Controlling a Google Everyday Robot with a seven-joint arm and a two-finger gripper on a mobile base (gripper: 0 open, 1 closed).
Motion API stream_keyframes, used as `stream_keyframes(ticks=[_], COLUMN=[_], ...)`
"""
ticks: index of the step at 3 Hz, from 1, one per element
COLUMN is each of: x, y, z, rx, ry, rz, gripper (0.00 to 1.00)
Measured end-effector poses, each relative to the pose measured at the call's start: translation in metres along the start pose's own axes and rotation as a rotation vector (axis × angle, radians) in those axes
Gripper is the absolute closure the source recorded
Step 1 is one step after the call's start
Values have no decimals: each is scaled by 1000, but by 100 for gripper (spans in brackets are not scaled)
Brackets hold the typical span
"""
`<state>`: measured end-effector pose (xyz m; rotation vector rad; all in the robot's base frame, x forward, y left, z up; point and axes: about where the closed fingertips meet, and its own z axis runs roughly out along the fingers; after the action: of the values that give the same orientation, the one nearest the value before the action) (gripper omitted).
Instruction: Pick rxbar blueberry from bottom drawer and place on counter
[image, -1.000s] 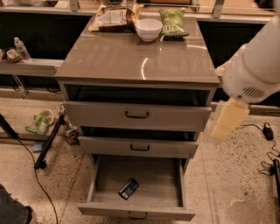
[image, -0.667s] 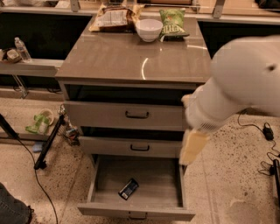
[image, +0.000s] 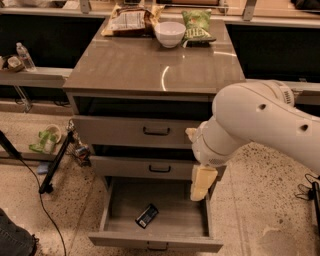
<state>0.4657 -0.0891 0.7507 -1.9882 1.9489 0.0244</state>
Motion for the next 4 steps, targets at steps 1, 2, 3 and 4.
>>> stream_keyframes(ticks=[1, 2, 3, 4], x=[4, 17, 23, 22], y=[3, 17, 21, 22], z=[12, 62, 122, 185], rx=[-10, -42, -61, -61], ry=[-12, -84, -159, -186], rz=[29, 34, -75, -224], gripper=[0, 0, 0, 0])
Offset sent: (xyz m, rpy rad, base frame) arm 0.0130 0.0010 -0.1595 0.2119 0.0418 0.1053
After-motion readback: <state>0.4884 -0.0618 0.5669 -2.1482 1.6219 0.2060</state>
